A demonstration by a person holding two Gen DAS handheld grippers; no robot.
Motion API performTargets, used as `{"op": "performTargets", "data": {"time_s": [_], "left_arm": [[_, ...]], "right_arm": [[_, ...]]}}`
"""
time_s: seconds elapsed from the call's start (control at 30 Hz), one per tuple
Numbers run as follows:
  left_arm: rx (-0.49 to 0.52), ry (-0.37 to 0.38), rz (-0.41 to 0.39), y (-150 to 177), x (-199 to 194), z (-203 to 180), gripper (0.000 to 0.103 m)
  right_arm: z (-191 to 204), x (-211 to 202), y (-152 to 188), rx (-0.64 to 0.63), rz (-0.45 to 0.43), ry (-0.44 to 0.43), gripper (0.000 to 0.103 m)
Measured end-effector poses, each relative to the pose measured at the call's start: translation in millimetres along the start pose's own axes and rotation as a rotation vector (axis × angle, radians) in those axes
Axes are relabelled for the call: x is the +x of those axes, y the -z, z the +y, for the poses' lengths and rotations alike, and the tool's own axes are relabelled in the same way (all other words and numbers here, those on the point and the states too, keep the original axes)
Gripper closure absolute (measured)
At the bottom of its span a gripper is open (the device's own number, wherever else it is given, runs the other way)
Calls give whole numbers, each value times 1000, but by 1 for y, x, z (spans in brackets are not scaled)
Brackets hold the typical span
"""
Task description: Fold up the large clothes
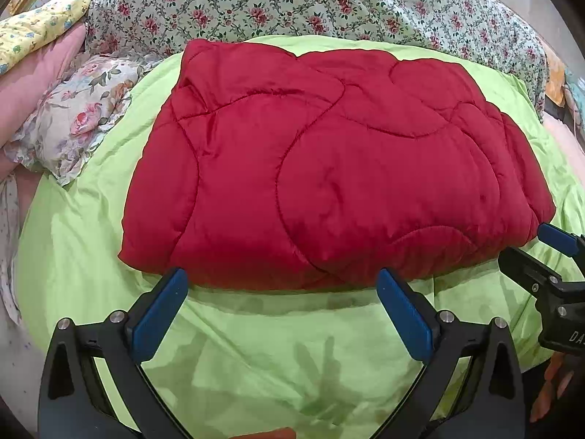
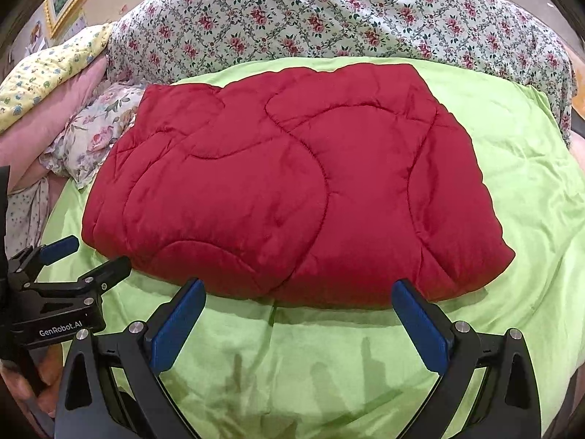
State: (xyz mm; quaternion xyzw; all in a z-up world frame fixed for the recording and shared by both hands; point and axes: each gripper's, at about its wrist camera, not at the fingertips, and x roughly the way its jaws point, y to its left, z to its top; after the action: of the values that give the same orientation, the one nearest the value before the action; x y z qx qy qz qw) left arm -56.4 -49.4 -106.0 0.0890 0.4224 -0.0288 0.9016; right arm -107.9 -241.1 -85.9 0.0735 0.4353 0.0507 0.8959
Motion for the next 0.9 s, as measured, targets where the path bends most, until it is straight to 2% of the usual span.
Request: {"op": "performTargets", "data": {"time_s": [0.9], "left_arm": [[-2, 0, -10, -1, -3, -3, 0]], "right_arm": [[1, -1, -4, -4, -7, -15, 1]]}}
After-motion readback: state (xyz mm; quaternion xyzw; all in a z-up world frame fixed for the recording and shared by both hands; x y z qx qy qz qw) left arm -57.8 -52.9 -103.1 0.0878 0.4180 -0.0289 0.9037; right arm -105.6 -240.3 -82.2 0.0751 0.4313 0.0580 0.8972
